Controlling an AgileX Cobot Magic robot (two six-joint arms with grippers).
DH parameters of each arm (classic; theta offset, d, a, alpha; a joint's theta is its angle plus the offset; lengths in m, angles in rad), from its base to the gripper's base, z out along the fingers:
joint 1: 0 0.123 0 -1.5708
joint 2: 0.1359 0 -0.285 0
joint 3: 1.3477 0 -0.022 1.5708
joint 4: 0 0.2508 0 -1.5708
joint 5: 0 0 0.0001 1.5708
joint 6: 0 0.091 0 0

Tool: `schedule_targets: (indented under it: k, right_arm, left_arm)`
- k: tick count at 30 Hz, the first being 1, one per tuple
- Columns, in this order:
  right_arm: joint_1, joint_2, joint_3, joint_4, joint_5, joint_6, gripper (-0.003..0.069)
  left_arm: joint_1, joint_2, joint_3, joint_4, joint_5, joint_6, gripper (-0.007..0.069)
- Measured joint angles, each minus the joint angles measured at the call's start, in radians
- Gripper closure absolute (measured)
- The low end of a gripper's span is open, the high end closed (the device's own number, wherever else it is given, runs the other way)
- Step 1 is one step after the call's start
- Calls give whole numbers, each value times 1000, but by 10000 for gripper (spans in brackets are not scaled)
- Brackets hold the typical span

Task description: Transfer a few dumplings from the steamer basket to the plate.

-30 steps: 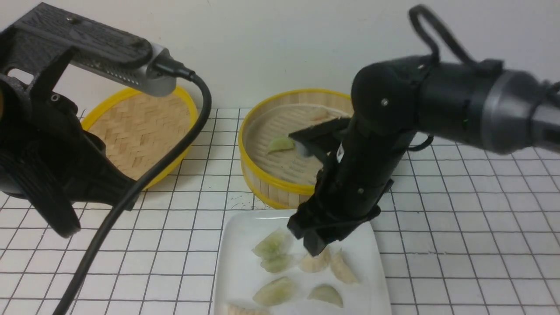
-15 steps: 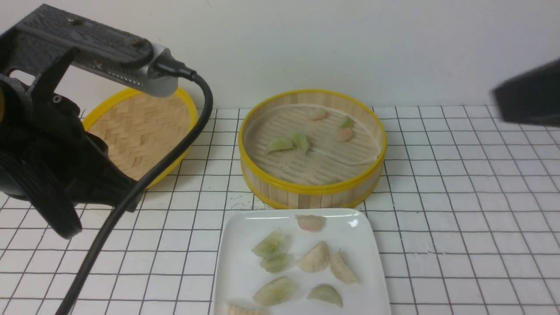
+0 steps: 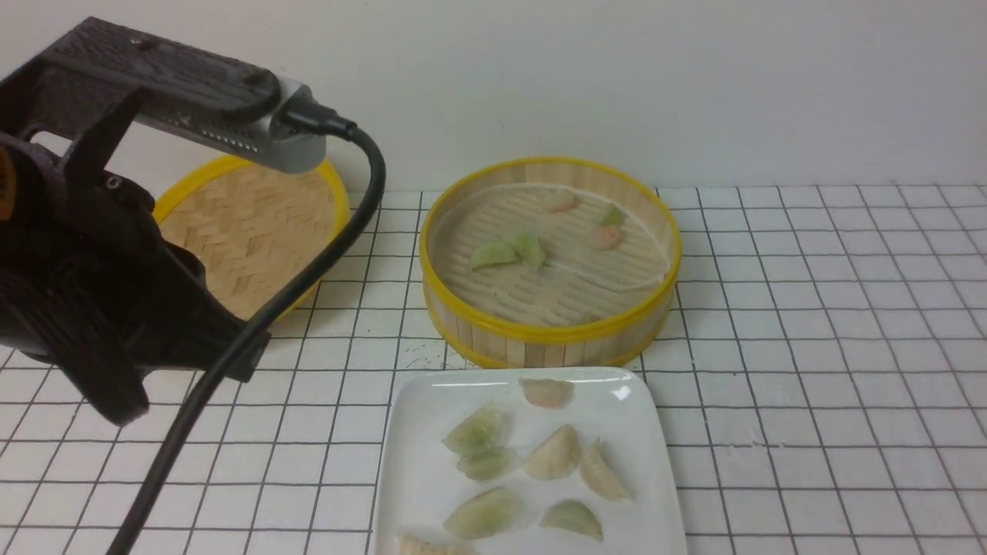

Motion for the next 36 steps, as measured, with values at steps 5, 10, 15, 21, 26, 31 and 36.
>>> schedule_targets:
  k: [5,10,15,21,26,31,36]
  right_arm:
    - [0,-3,54,-129,-33,152,673]
    - [0,1,55,-184,-46,170,673]
    - [0,1,55,-200,-49,170,673]
    - [0,1,55,-205,-50,170,673]
    - [0,1,55,-205,-51,170,673]
    - [0,1,55,-205,-51,170,673]
    - [0,1,55,-205,-51,170,673]
  left_arm:
    - [0,-1,0,1,0,0,631]
    - [0,-65,8,5,0,0,631]
    - [0,-239,60,7,-29,-11,631]
    - [0,-507,225,17,-326,-17,631]
    - [0,-638,349,49,-507,-17,631]
    - [0,-709,387,50,-530,-17,631]
    - [0,-718,389,52,-530,-17,631]
